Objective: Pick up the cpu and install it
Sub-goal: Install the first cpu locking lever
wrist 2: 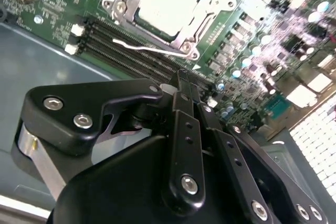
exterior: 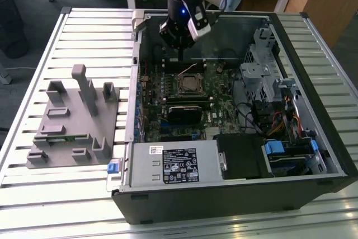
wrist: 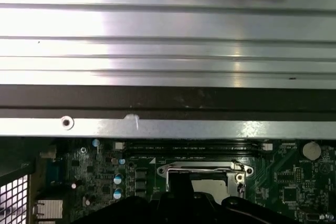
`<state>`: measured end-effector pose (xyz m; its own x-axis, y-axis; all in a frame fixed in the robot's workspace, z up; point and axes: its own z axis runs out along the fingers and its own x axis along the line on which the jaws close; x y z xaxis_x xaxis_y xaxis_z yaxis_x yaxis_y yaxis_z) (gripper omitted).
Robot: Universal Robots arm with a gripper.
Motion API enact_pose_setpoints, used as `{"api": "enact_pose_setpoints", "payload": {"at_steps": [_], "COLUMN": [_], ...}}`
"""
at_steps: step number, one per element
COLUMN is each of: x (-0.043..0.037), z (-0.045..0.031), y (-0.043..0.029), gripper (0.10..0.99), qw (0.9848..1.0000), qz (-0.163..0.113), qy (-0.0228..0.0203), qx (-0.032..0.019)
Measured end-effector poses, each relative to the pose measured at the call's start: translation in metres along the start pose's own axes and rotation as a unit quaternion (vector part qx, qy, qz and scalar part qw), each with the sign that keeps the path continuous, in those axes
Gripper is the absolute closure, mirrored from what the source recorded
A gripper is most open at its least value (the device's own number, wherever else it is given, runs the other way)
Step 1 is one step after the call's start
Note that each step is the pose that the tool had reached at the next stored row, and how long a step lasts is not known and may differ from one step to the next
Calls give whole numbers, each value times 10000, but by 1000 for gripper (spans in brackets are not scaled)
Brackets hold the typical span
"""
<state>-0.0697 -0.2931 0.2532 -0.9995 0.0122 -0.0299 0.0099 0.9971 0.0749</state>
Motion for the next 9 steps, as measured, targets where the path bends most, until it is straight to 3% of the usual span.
{"api": "enact_pose_setpoints", "payload": {"at_steps": [3, 9], "x": [-14, -110], "z": [21, 65], "y": [-2, -4], "gripper": [980, 980], "qw": [10000, 9999], "qz": [2, -134], "qy": [0, 12], "qx": [-42, -45]}}
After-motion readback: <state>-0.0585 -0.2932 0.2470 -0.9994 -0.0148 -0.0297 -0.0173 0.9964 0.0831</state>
